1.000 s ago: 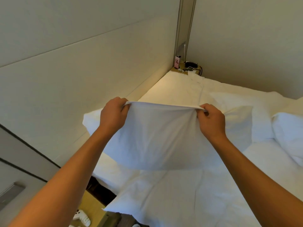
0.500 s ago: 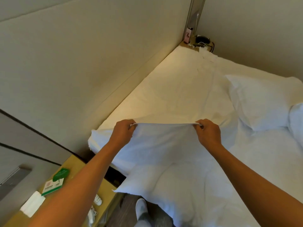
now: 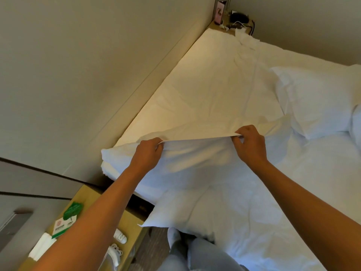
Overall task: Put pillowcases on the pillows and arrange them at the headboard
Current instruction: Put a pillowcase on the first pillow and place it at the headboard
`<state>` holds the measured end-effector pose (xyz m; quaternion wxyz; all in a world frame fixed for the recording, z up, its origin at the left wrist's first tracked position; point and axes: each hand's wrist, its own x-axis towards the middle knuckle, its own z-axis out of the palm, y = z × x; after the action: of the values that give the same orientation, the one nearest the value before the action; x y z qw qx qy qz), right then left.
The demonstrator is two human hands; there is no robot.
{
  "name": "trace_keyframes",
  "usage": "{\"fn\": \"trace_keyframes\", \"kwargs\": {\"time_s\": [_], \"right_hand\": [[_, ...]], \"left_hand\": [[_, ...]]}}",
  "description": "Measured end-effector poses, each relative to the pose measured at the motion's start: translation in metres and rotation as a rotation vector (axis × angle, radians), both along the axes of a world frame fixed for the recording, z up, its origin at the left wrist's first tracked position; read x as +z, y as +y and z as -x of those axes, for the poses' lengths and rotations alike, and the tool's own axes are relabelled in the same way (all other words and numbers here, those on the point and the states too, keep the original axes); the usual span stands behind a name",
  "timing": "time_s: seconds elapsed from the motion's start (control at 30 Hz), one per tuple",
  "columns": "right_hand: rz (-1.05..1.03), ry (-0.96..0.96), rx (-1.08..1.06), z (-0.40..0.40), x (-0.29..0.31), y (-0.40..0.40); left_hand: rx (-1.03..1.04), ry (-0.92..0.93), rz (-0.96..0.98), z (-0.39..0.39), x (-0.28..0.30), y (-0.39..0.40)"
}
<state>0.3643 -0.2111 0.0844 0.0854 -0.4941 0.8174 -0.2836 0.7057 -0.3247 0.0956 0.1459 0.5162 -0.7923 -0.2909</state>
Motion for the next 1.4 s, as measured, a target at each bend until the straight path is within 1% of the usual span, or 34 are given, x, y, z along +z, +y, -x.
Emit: {"fn": "trace_keyframes", "kwargs": {"time_s": [0.1,0.2,0.37,0.57,0.67,0.83,0.97,1.13,1.4], "right_hand": [[-0.045,0.063,0.018,0.01,-0.01,-0.013],[-0.03,0.139,0.008,0.022,-0.015,-0.032],[0.002,0.079,0.074,0.045,-0.014,-0.067],[0.035,-0.016,0.161,0.063,-0.009,-0.101],[0.011,-0.054,0.176,0.068,-0.005,-0.115],[-0.035,-0.056,0.156,0.077,-0.003,-0.131],[-0.02,-0.133,0.138,0.077,0.003,-0.134],[0.028,-0.139,0.107,0.071,0.019,-0.147],[0.068,-0.16,0.083,0.051,0.051,-0.196]], "left_hand": [[0.011,-0.054,-0.047,0.005,0.002,-0.011],[0.031,-0.125,-0.025,0.011,0.007,-0.026],[0.086,-0.158,0.029,0.026,0.021,-0.053],[0.154,-0.177,0.044,0.036,0.029,-0.081],[0.154,-0.163,0.026,0.037,0.025,-0.088],[0.153,-0.12,0.011,0.034,0.017,-0.095],[0.121,-0.083,-0.044,0.027,0.014,-0.104],[0.131,-0.063,0.015,0.024,0.019,-0.119],[0.254,-0.019,0.088,0.016,0.044,-0.15]]}}
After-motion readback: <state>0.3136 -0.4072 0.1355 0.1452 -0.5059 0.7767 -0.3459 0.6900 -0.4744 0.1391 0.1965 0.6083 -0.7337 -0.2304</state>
